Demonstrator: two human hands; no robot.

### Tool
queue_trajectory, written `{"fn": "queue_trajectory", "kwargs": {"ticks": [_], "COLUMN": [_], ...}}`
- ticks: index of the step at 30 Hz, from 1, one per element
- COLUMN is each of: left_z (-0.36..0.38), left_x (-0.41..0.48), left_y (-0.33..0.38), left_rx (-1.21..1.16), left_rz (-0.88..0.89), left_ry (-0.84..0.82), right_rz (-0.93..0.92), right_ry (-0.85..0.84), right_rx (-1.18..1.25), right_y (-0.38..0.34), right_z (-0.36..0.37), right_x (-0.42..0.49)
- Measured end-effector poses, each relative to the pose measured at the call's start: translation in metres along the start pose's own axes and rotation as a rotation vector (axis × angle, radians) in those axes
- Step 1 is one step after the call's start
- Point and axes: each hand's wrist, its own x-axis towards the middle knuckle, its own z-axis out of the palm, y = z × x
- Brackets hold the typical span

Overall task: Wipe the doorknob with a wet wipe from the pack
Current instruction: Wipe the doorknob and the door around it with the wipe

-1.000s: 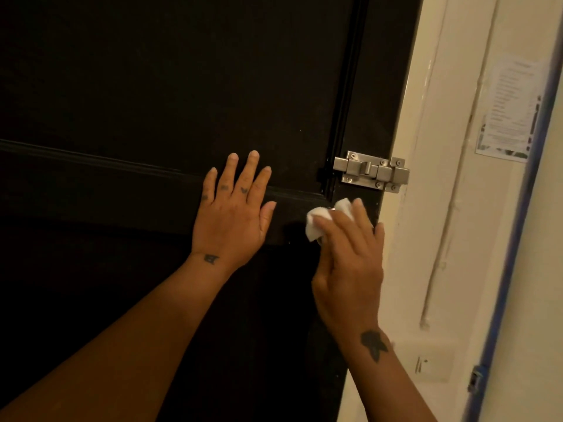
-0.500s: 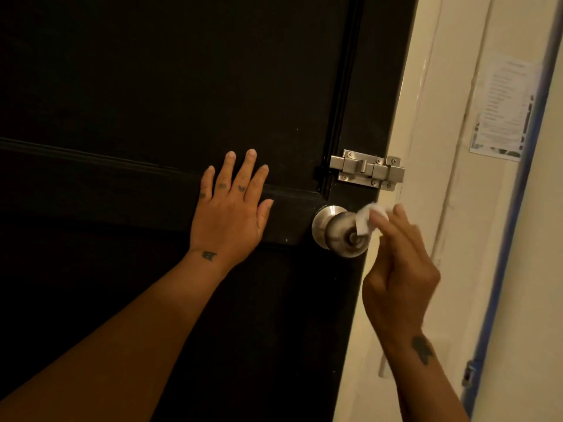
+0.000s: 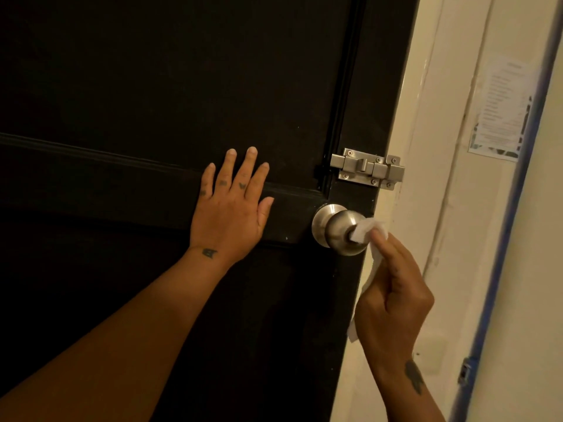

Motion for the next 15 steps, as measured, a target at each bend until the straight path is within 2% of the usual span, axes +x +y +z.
{"fn": "queue_trajectory", "kwargs": {"ticks": [3,10,12,15], "left_z": [0.001,0.001,0.001,0.0], "left_x": [0.0,0.0,0.001,0.0], "left_y": [0.0,-0.001,-0.001,0.0], "left_rx": [-0.008,-0.022,-0.027,-0.024], "left_rz": [0.002,0.004,0.002,-0.002], "left_ry": [0.003,0.011,0.007,0.001], "right_rz": [0.049,0.201,0.197,0.089], "right_ry": [0.023,-0.06,-0.05,-0.113], "right_rx": [0.003,0.059,0.042,-0.056], "right_y": [0.004,0.0,-0.003,-0.014], "right_z": [0.001,0.011,0.01,0.01], "right_x": [0.013,0.012,0.004,-0.01]}}
